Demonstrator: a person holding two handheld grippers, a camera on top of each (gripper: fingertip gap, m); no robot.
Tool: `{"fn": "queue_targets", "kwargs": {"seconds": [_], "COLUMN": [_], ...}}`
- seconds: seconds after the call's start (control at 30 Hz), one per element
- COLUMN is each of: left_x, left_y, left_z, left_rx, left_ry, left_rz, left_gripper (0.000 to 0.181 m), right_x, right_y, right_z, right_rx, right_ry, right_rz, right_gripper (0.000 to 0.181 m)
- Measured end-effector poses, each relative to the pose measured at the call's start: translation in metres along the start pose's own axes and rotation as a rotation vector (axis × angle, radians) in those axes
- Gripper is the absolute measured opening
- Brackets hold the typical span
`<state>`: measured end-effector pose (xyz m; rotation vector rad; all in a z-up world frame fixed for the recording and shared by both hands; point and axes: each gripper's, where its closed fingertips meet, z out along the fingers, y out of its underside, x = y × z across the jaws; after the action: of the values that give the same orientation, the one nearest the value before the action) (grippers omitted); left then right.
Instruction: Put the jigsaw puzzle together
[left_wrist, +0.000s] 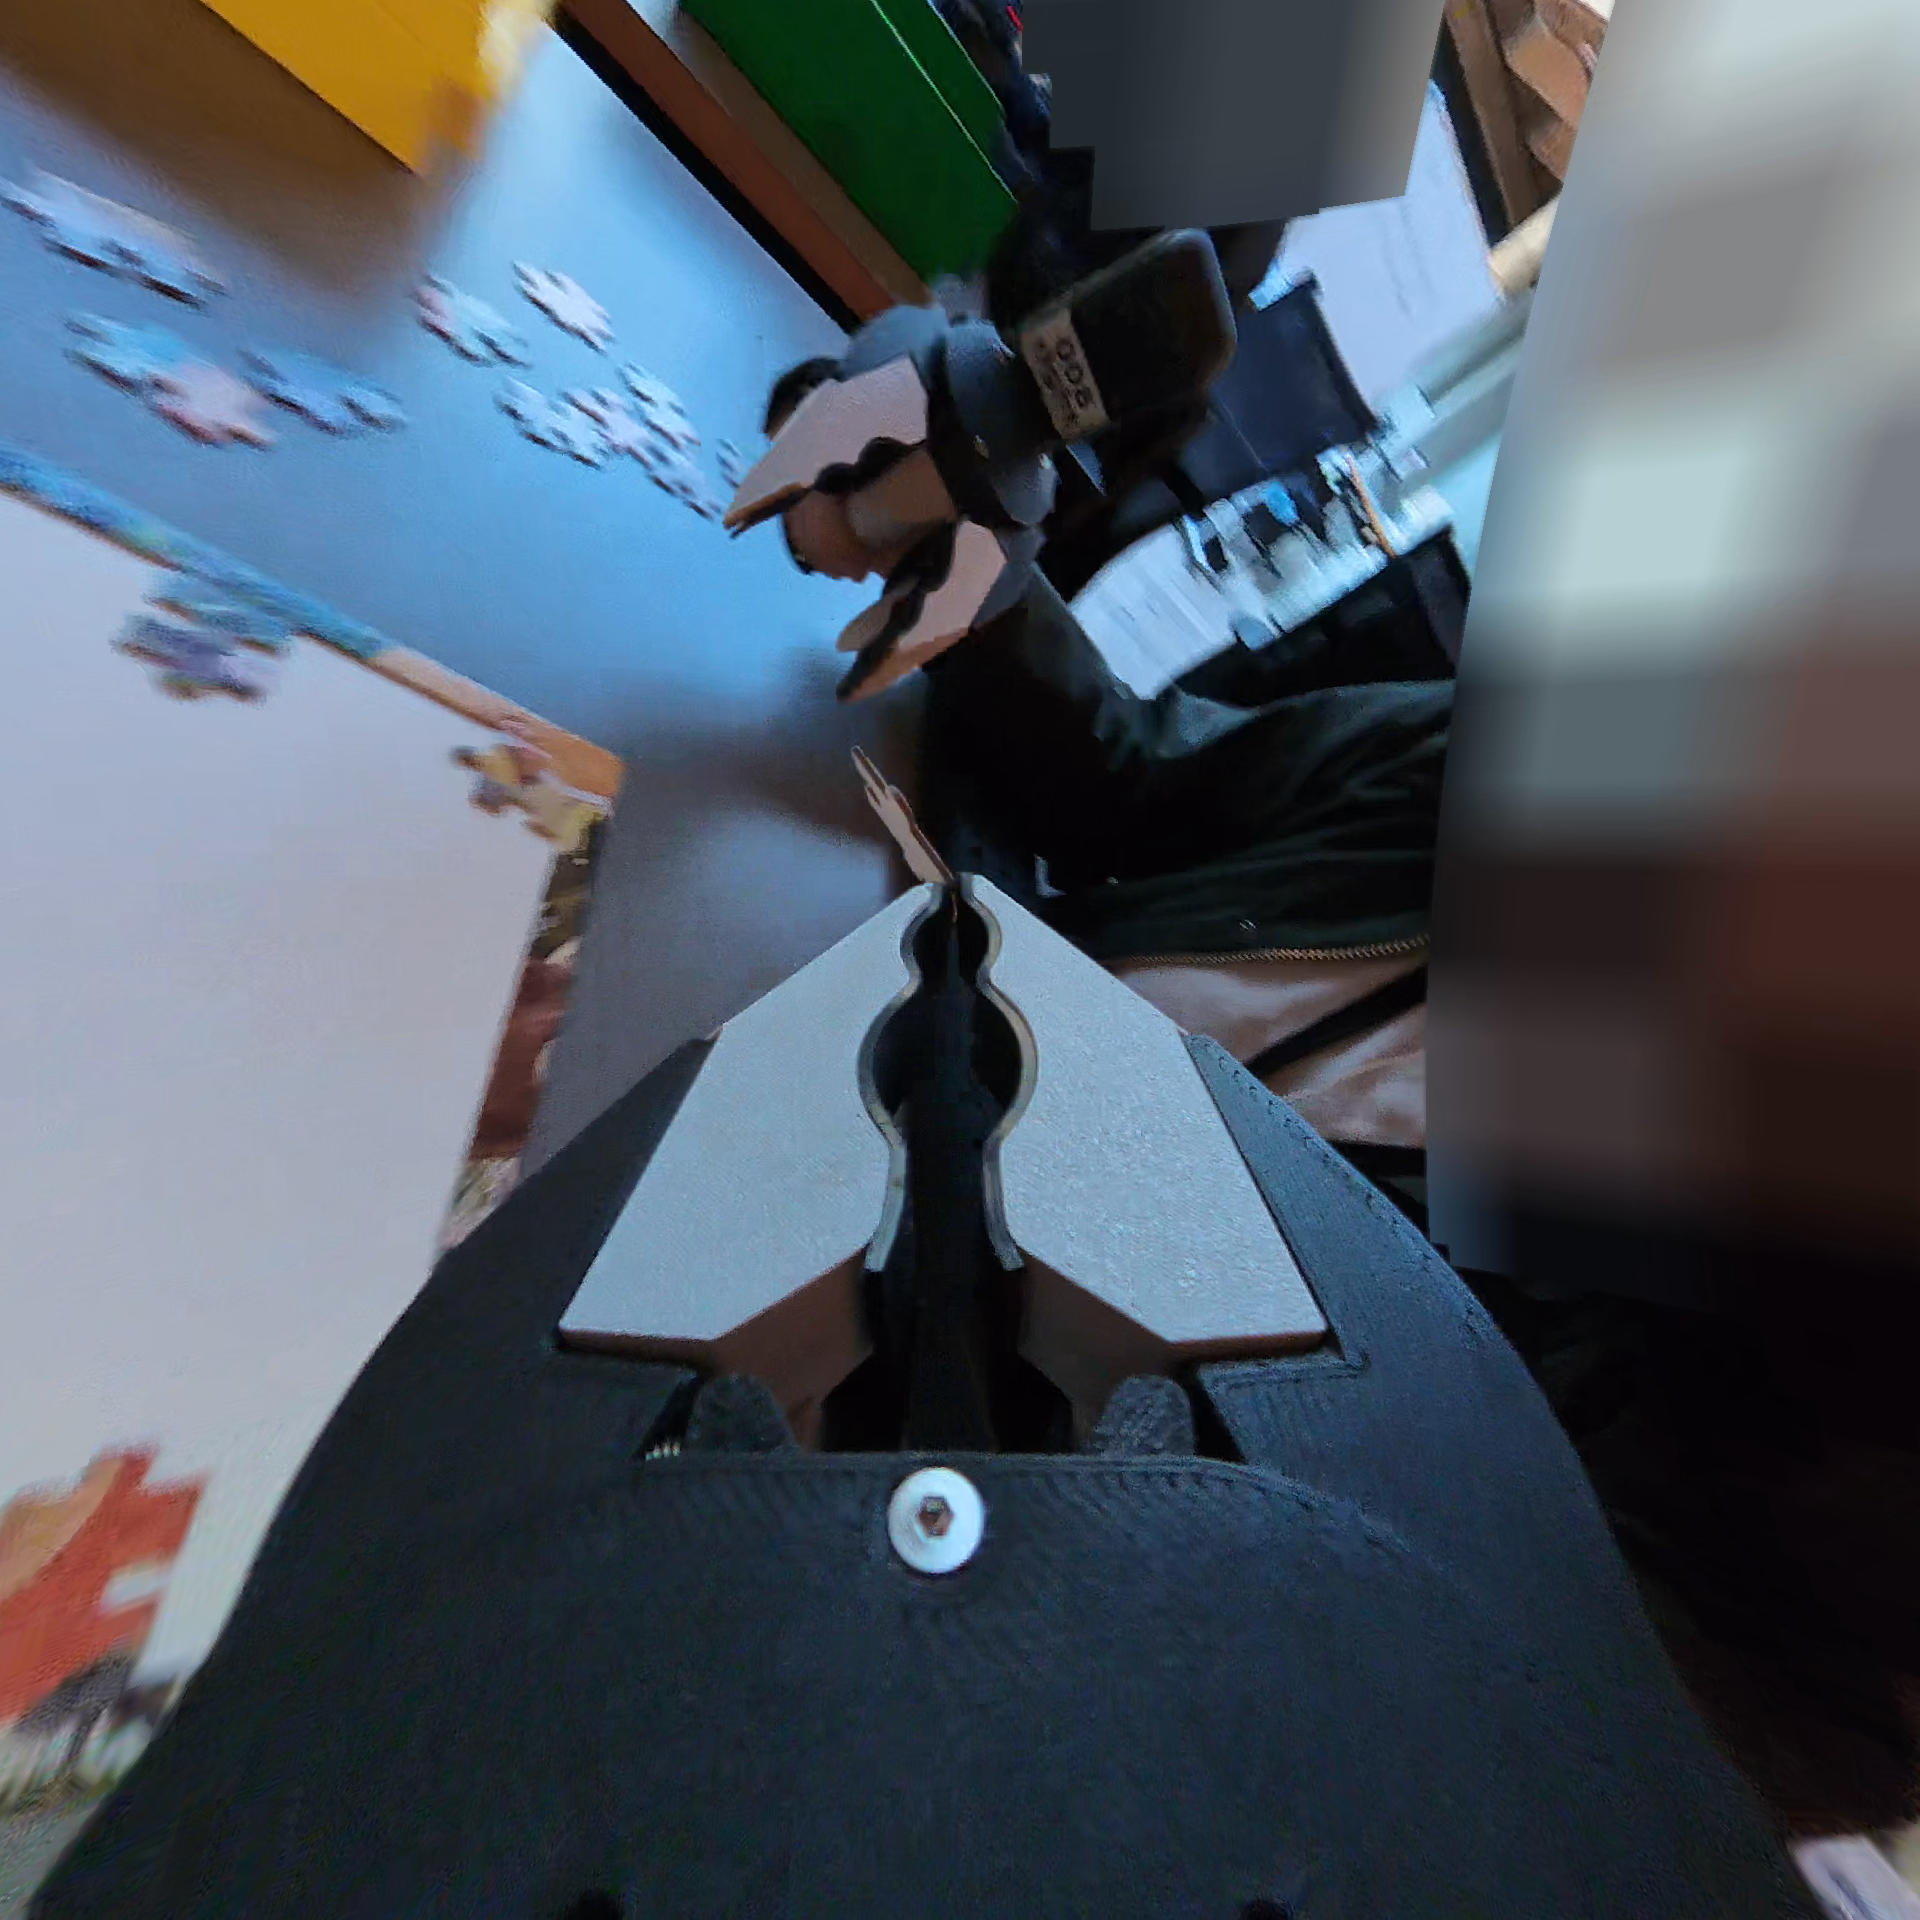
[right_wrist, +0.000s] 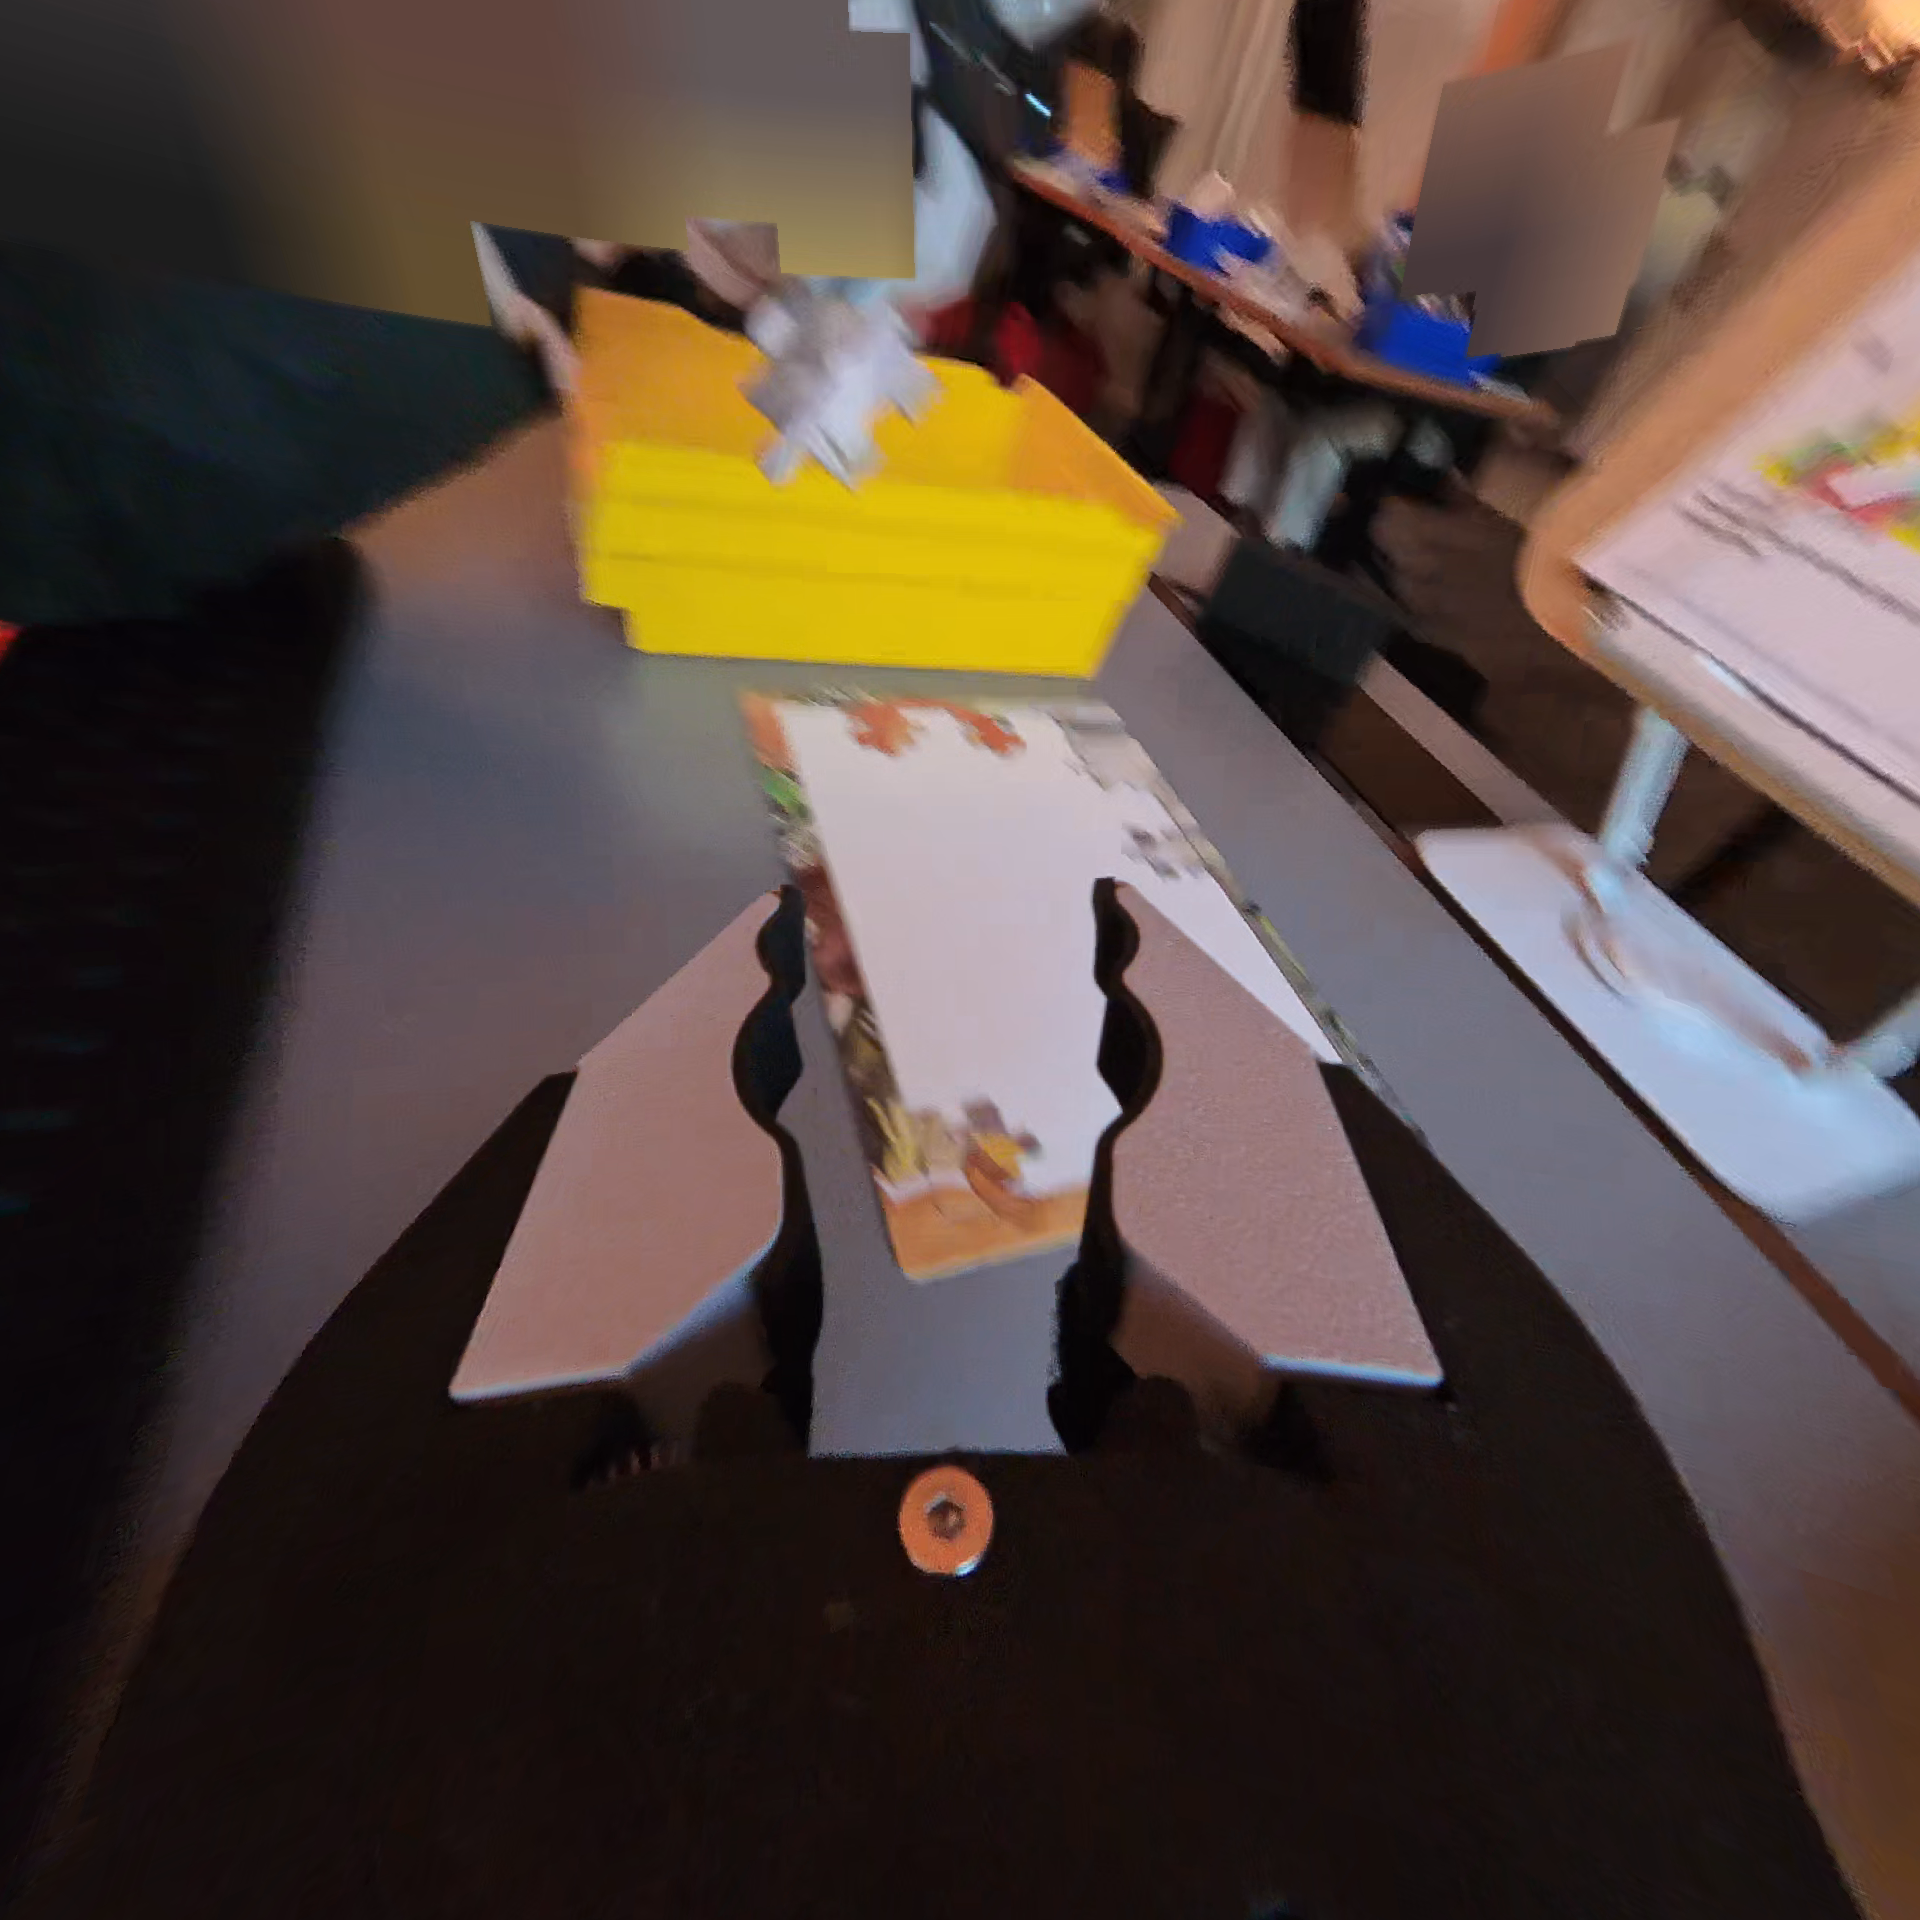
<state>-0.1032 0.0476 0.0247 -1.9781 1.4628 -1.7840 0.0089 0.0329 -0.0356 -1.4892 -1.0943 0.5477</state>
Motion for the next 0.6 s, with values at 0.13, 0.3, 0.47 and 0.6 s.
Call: {"fn": "queue_targets", "kwargs": {"seconds": [0.13,0.3,0.47,0.6], "left_x": [0.005,0.006,0.003,0.002], "left_y": [0.013,0.026,0.033,0.037], "left_z": [0.042,0.064,0.073,0.077], "left_rx": [-0.127,-0.217,-0.257,-0.278], "left_ry": [0.127,0.199,0.205,0.2], "left_rz": [-0.017,-0.063,-0.082,-0.077], "left_gripper": [0.0,0.0,0.0,0.0], "right_x": [-0.039,-0.055,-0.059,-0.063], "right_y": [-0.015,-0.023,-0.026,-0.022], "right_z": [0.019,0.023,0.022,0.024], "right_rx": [0.058,0.078,0.077,0.058], "right_ry": [-0.08,-0.114,-0.115,-0.132], "right_rz": [-0.18,-0.223,-0.253,-0.266], "right_gripper": [0.067,0.058,0.051,0.045]}}
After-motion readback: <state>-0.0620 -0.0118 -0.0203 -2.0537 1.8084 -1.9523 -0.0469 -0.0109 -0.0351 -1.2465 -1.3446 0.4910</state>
